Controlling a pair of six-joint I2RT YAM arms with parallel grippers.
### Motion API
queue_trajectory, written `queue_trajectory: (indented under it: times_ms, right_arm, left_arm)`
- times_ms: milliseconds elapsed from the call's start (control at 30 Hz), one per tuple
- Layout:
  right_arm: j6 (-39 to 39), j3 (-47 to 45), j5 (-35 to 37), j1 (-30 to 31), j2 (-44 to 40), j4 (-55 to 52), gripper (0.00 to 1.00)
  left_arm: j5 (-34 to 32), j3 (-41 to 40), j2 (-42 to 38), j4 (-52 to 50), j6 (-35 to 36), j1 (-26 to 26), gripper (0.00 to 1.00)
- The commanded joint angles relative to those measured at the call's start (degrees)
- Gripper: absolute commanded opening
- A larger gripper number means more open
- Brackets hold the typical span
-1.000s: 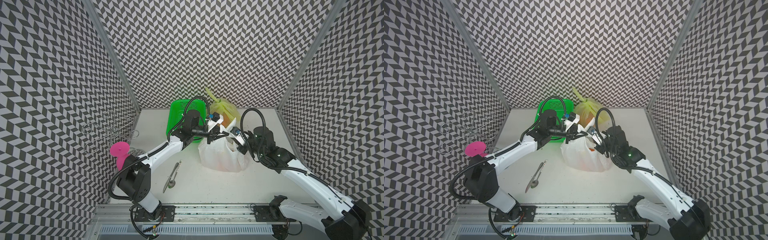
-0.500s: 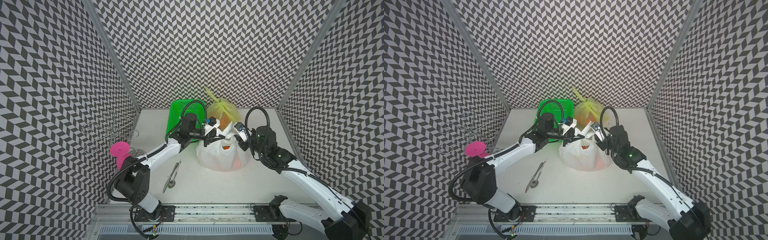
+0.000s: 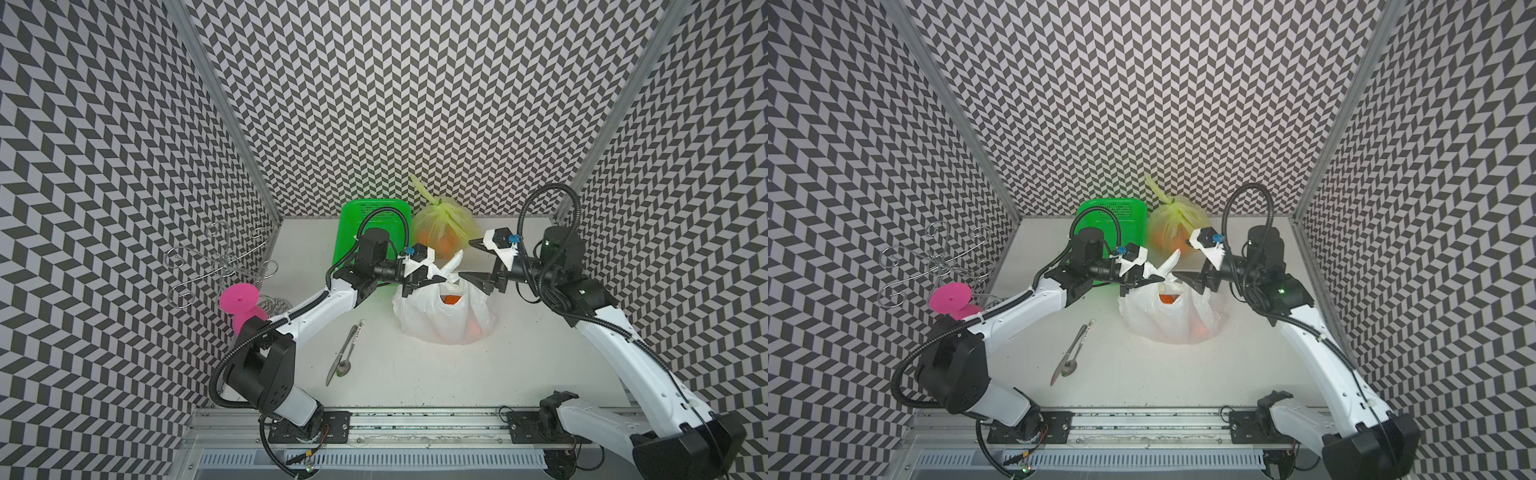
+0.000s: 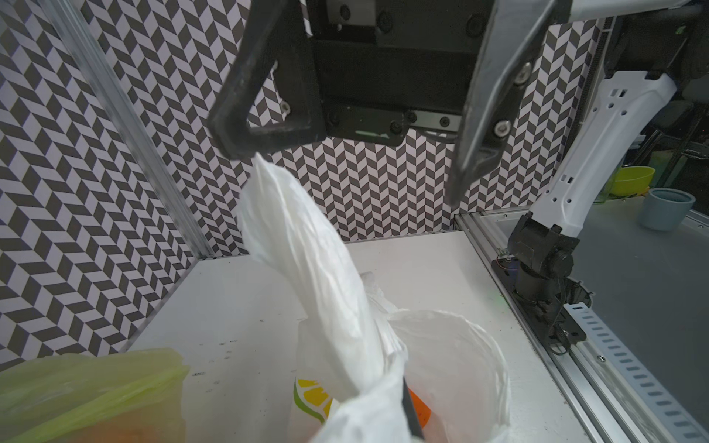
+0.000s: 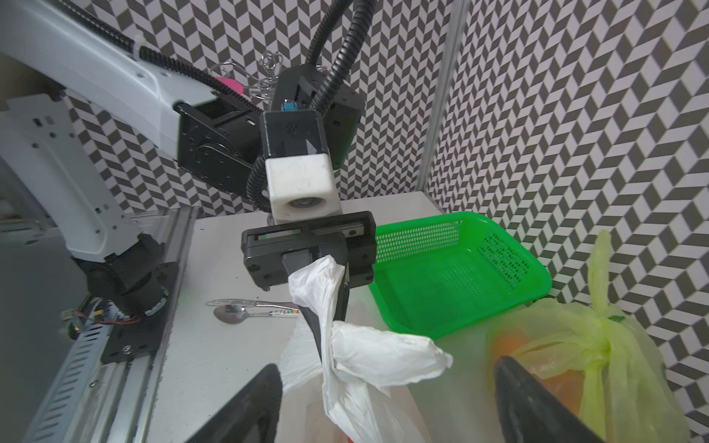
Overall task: Place the oranges into plastic bags & tie knots
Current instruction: Tie the plastic bag at the center of the board.
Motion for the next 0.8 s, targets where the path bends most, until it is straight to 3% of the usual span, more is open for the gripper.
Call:
queue_trajectory:
  times_ms: [0, 100, 167, 267, 467, 767]
  right_arm:
    - [-1.03, 2.62, -8.61, -0.18, 3.16, 0.98, 0.85]
    - [-1.91, 3.96, -10.97, -0.15, 5.33, 0.20, 0.79]
    - [-2.02, 4.32, -12.43, -0.18, 5.87, 0.32, 0.69]
    - [-2.60, 4.67, -12.41, -0.18, 5.96, -0.55, 0.45]
    - [-6.23, 1.47, -9.11, -0.10, 2.81, -3.81, 0.05]
    - [-3.47, -2.18, -9.02, 0.08, -0.61, -1.31, 0.00]
  left_arm:
    - [1.84, -0.63, -1.84, -0.92, 2.19, 0.11, 0.00]
    - [1.84, -0.73, -1.92, -1.02, 2.34, 0.11, 0.00]
    - [1.75, -0.73, -1.86, -1.07, 2.35, 0.11, 0.00]
    - [1.36, -0.64, -1.76, -1.06, 1.95, 0.11, 0.01]
    - [-3.65, -0.64, -1.47, 1.05, -4.02, 0.29, 0.08]
    - [-5.12, 0.11, 0.25, 0.02, -5.44, 0.17, 0.20]
